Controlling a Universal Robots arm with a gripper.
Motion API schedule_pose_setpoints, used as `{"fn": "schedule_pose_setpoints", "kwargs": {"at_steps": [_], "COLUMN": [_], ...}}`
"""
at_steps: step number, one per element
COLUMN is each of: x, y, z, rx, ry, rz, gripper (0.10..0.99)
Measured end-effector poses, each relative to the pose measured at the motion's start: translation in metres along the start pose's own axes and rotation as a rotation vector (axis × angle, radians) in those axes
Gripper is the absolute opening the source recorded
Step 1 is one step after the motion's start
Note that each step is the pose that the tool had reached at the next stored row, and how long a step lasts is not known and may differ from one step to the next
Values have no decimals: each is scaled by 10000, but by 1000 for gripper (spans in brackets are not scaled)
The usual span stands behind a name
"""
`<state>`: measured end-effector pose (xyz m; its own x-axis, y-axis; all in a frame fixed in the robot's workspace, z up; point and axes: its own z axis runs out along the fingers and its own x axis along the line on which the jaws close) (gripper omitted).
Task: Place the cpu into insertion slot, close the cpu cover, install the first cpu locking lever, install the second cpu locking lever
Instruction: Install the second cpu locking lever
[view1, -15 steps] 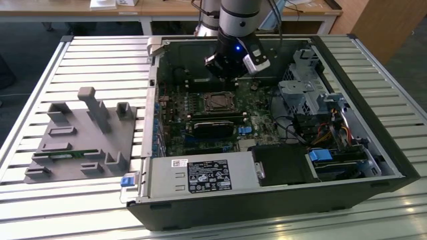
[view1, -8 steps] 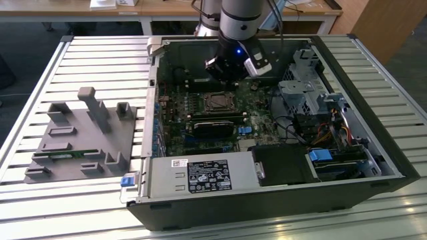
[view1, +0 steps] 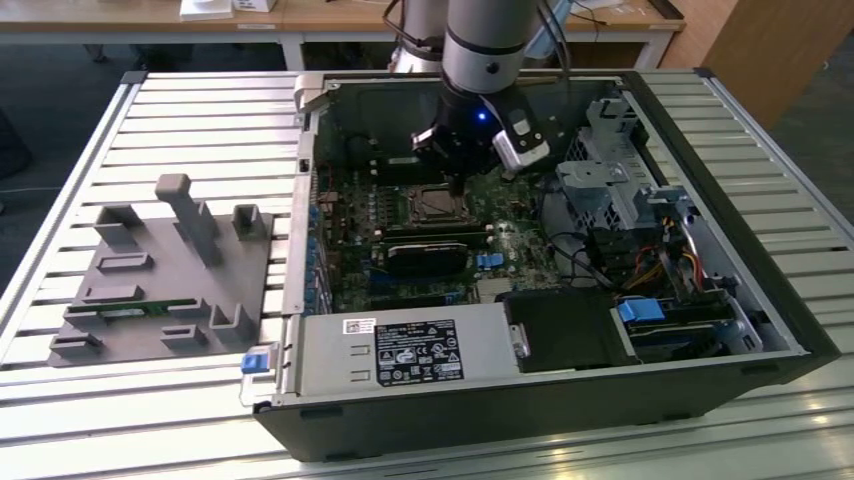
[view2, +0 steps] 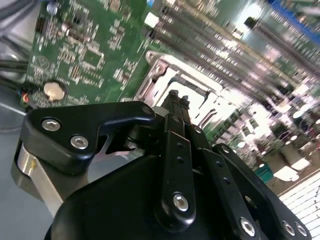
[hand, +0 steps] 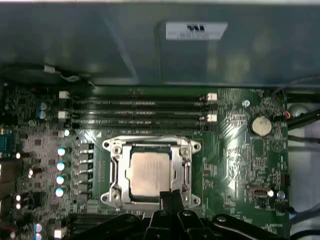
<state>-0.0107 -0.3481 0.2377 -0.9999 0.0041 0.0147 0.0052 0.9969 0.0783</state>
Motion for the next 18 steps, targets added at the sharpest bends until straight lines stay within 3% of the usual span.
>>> {"fn": "schedule_pose_setpoints", "kwargs": {"at_steps": [5,12,18], "x": [-3,6,128], "y": [-50,-172,-205], "z": [12,44,58], "rx": [-166,-175,-174], "ry": [36,39,49], "rz": [-1,-43,-153], "gripper": [106,106,106]}}
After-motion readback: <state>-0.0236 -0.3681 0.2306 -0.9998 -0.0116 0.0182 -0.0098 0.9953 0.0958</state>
